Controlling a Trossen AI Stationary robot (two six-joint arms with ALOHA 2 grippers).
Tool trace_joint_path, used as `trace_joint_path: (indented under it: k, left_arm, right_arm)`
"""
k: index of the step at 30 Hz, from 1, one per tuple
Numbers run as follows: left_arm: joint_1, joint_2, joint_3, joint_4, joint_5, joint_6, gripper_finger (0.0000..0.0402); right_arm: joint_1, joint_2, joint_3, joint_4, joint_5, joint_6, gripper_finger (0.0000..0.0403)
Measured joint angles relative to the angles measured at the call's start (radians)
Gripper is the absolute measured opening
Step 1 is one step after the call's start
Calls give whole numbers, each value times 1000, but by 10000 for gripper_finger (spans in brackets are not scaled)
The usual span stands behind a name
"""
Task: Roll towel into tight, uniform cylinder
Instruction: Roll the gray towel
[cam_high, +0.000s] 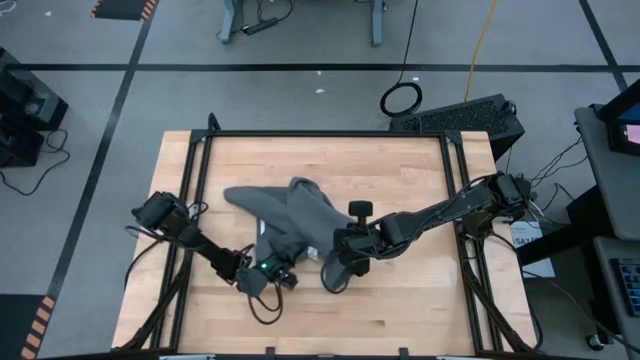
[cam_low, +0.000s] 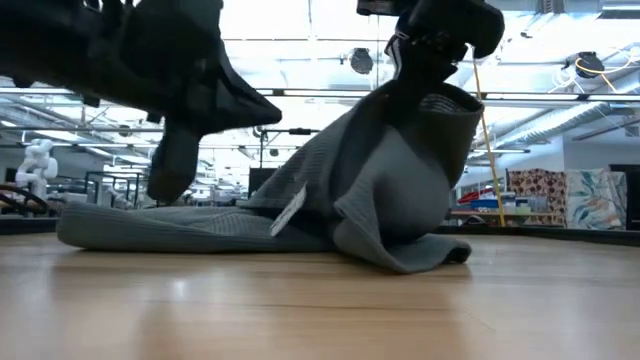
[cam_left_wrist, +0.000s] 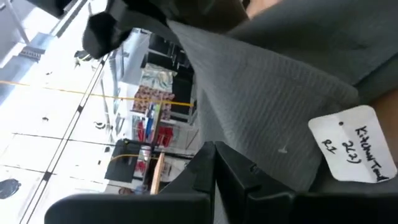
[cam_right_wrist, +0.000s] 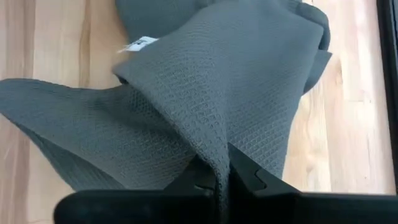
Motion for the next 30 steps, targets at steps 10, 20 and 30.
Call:
trace_joint_path:
  k: [10,20,30]
  left_arm:
    - [12,-3,0,-313,214,-235,96]
    - [119,5,1,-309,302,-197,213]
    - [141,1,51,-327,328,-224,164]
  right_arm:
    - [28,0,0,-7,2,2,4]
    - [14,0,0,33,5,-12,4]
    - [13,1,0,53,4,-27,4]
